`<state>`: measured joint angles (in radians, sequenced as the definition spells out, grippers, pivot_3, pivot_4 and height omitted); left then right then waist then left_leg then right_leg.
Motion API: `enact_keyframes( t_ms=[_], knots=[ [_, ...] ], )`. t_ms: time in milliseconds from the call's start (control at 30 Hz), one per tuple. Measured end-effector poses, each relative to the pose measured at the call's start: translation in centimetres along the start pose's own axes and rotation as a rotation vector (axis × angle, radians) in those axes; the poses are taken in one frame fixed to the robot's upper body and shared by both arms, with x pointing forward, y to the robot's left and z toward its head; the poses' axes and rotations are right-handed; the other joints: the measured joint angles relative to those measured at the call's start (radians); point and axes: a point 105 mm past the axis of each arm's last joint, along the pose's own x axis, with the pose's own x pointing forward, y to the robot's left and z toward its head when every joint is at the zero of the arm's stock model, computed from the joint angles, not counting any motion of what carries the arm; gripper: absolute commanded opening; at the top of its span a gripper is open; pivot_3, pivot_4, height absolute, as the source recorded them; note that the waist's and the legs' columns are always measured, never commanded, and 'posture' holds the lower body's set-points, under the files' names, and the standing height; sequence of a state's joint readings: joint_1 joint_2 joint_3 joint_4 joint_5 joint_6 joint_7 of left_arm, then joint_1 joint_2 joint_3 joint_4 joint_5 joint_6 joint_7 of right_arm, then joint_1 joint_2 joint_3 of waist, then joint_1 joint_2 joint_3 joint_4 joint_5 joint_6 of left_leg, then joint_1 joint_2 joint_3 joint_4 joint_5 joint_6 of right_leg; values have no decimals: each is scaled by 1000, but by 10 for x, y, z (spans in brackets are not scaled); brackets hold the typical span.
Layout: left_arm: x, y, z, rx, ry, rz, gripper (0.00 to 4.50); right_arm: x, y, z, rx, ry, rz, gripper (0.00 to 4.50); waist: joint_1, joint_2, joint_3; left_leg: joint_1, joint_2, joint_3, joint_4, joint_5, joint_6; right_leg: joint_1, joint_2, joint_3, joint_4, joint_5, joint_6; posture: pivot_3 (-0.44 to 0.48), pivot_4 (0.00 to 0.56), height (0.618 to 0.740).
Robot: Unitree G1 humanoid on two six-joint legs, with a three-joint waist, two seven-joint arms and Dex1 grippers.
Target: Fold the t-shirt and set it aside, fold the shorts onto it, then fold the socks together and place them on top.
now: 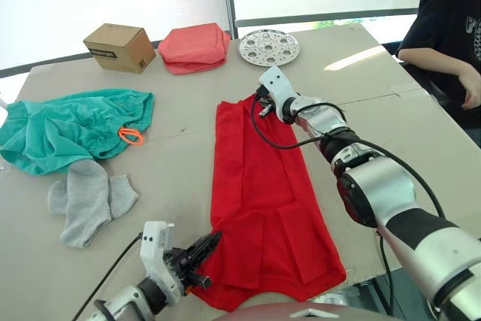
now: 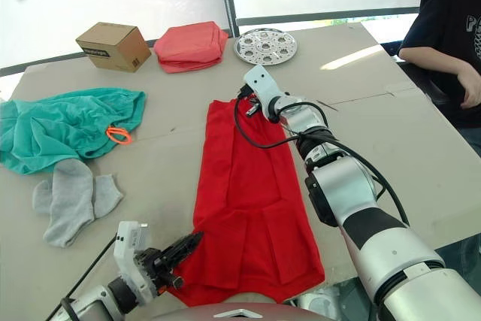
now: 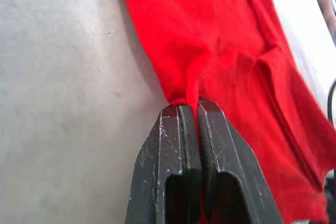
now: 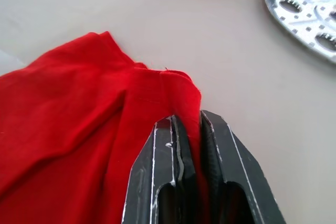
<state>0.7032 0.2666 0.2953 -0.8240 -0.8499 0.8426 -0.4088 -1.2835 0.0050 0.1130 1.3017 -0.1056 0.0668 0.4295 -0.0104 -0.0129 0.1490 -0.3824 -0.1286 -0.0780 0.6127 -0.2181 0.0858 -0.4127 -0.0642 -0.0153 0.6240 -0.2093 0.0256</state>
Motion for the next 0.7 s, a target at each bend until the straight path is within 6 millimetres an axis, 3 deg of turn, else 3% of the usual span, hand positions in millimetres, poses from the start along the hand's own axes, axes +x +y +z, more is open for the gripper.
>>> enact_keyframes(
  t_ms=[33,100,200,233,300,367,433,500,533,567,700],
  knots=[
    [0,-3,0,-1,-8,3,388,0,0,0,0,0,0,985,-1,0,0,0,0,0,0,0,0,0,0,0,0,0,0,0,150,740],
    [1,-8,0,-17,-21,-18,1149,-2,-4,-3,6,4,-9,1918,-3,0,0,0,0,0,0,0,0,0,0,0,0,0,0,0,150,740],
    [-4,-9,6,29,-24,-70,2750,-15,-33,-9,-12,-1,-58,3482,1,0,1,0,0,0,0,0,0,0,0,-1,0,0,0,0,150,740],
    [-5,-7,8,45,-18,-82,3203,-20,-39,-13,-12,-2,-53,3491,1,0,1,0,0,-1,0,1,-1,0,0,-1,0,0,0,0,150,740],
    [-8,2,15,111,21,-126,3203,-39,-51,-28,-7,-42,-7,3491,1,-1,0,-1,0,-3,0,1,-2,0,0,-3,-1,0,0,0,150,740],
    [-13,13,22,182,59,-155,3203,-67,-51,-52,-41,-81,61,3491,6,-2,0,-2,0,-4,0,1,-2,0,0,-4,-2,-1,0,0,150,740],
    [-15,16,27,233,85,-189,3252,-91,-45,-67,-61,-89,107,3980,4,0,1,-3,0,-3,0,1,-2,-1,0,-3,-3,0,0,0,150,740],
    [-25,7,33,351,176,-365,4114,-144,-18,-85,-138,-94,246,4500,13,0,1,-4,0,-3,0,1,-2,-2,0,-4,-4,-1,0,0,150,740],
    [-32,4,35,395,219,-431,4454,-164,-2,-91,-179,-78,321,4500,12,1,1,-3,0,-3,-1,-1,-1,-1,-1,-4,-5,-1,1,0,150,740],
    [-36,3,37,431,249,-486,4454,-179,10,-93,-226,-67,370,4500,6,3,1,-2,1,0,-1,-4,2,0,-1,-2,-5,-4,4,0,150,740],
    [-36,4,52,646,219,-607,4454,-212,54,-91,-325,-86,492,4500,-8,0,1,-1,6,7,-1,-4,3,1,-6,-5,-4,-4,5,0,150,740]
  ],
)
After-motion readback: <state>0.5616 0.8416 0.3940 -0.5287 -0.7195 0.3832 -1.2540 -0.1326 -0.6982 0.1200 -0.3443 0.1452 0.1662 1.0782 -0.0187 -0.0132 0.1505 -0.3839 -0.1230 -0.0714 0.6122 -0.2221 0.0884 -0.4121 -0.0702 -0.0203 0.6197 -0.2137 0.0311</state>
